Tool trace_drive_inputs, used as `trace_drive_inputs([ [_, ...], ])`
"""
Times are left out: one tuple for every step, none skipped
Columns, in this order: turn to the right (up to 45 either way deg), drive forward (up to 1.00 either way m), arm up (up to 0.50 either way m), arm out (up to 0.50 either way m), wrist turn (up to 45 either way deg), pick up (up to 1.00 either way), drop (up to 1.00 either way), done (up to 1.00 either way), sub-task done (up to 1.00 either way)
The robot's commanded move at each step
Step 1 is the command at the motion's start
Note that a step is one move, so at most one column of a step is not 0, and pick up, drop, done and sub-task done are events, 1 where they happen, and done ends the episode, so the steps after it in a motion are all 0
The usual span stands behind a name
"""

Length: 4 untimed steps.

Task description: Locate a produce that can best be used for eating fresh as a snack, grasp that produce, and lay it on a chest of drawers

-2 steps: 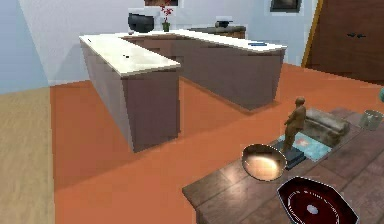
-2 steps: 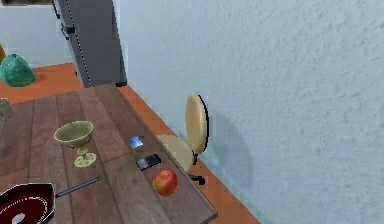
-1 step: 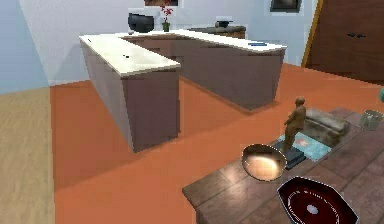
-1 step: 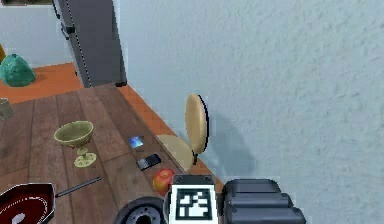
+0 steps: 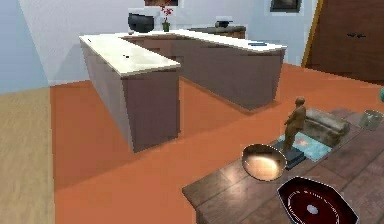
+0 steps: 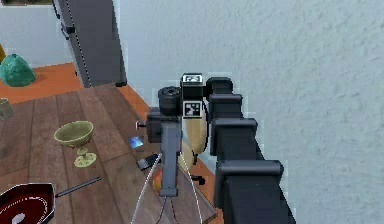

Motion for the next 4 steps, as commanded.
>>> trace_drive_inputs([
  [0.0, 0.00, 0.00, 0.00, 45.0, 0.00, 0.00, 0.00, 0.00],
  [0.0, 0.00, 0.00, 0.00, 45.0, 0.00, 0.00, 0.00, 0.00],
  [0.0, 0.00, 0.00, 0.00, 45.0, 0.00, 0.00, 0.00, 0.00],
  [0.0, 0.00, 0.00, 0.00, 24.0, 0.00, 0.00, 0.00, 0.00],
])
